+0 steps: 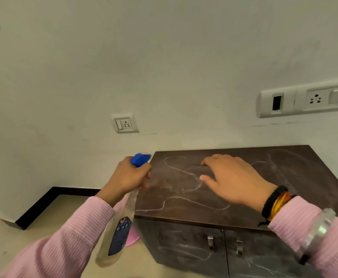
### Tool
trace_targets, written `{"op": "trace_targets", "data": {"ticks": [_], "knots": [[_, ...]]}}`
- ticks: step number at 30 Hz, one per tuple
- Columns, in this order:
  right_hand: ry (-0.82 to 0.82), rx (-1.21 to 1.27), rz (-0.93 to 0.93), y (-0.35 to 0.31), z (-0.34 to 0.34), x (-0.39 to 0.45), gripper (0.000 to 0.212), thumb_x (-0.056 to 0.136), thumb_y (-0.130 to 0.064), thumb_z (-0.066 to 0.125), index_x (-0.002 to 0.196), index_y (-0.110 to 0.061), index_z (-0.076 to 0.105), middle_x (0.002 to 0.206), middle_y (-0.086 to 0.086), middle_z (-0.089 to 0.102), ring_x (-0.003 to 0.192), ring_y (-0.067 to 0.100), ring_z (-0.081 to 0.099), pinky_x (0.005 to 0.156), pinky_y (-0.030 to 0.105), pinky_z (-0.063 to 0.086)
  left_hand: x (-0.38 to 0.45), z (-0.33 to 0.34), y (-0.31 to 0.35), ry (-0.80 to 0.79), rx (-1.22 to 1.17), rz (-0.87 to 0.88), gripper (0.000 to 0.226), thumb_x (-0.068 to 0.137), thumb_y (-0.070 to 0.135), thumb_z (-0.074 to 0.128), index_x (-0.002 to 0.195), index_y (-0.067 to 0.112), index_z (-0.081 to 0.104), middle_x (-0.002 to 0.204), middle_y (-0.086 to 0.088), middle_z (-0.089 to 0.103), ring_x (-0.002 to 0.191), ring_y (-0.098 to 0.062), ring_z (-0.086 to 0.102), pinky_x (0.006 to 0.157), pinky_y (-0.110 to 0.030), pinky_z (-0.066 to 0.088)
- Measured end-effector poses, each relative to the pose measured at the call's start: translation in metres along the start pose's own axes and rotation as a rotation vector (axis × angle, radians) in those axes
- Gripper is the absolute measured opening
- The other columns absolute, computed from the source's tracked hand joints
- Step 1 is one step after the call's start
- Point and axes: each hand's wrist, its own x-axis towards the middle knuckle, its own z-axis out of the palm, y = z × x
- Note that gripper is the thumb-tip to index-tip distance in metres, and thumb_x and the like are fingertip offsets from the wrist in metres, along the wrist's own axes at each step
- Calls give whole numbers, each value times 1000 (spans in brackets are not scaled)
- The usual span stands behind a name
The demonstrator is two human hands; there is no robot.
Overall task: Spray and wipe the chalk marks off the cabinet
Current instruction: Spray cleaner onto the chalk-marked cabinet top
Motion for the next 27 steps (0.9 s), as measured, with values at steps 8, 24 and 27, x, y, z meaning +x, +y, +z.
{"op": "trace_targets", "data": {"ticks": [8, 24, 27], "knots": [[53, 86, 123, 21, 2, -6, 22, 97, -50, 44, 99, -30, 54, 95, -8, 62, 83, 12, 60, 75, 36, 54, 14, 16, -6, -18, 65, -16, 13, 87, 16, 61, 85, 5, 67, 76, -12, 73, 54, -18, 68, 60, -31, 54], [-173, -39, 93, 25, 38, -13, 29, 100, -48, 42, 114, -24, 49, 104, -4, 56, 89, 16, 54, 73, 30, 46, 40, 33, -27, -43, 130, -123, 15, 85, 18, 60, 80, 6, 67, 65, -8, 72, 53, -18, 70, 61, -30, 56], [-171, -43, 101, 29, 39, -12, 29, 100, -49, 41, 114, -25, 48, 104, -5, 56, 87, 14, 51, 76, 31, 49, 48, 32, -29, -18, 104, -130, 13, 84, 18, 60, 81, 6, 67, 63, -7, 71, 54, -19, 69, 64, -31, 57]]}}
